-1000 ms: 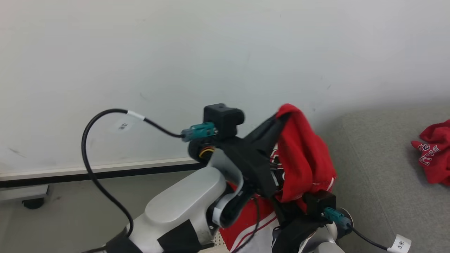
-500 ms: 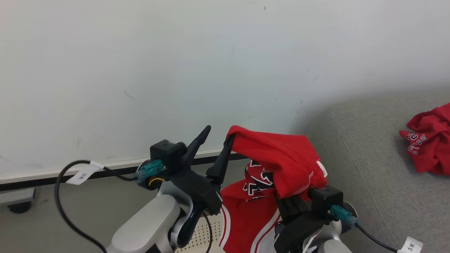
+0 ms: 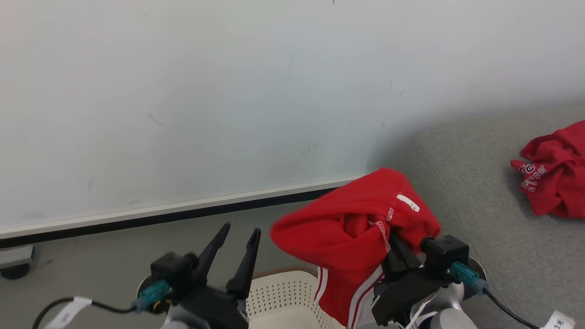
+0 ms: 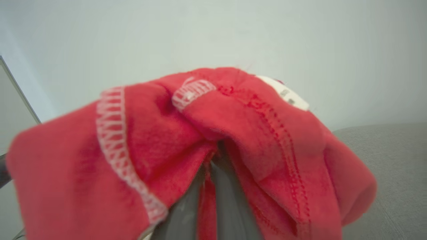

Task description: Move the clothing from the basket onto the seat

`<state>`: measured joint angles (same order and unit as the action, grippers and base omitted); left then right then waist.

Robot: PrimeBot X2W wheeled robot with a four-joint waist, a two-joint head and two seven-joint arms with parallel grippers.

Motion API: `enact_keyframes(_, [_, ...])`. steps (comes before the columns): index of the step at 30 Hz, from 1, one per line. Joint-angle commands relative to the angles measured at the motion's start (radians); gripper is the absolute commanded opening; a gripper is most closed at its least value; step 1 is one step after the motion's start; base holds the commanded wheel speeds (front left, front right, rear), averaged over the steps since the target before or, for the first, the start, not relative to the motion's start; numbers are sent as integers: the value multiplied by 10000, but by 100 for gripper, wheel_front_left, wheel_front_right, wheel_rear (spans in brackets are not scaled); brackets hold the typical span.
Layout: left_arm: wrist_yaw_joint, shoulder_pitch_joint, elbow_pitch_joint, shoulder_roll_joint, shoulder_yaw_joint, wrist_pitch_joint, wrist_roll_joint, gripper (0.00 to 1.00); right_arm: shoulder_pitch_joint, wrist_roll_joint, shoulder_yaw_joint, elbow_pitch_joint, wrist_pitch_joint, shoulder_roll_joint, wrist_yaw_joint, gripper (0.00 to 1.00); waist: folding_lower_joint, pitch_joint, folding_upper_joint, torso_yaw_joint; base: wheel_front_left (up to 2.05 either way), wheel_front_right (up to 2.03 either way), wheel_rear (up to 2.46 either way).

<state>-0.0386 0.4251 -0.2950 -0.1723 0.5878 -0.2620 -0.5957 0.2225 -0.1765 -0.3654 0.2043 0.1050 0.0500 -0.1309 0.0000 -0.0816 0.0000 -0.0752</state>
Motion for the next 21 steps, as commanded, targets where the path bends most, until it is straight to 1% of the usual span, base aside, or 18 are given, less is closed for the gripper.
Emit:
enact_keyframes(1, [83,-379,131,-101,-177,-43,190,100,-77,75,48,-110,-21,5,3,0,0,14,0,-28,0,0,0])
enact_keyframes(8, [459,-2088,1189,-298,-975,-43,1243,100,-228,324,456,-438,-189,4,3,0,0,106,0,-159,0,0,0])
enact_keyframes(17, [803,-3750,2335,8,-1581,-42,2020,100,-23,659,757,-651,-389,4,3,0,0,371,0,-506,0,0,0])
enact_keyframes(21, [881,-4072,2595,160,-1722,-44,2247,100,497,796,785,-563,-481,9,3,0,0,676,0,-903,0,0,0])
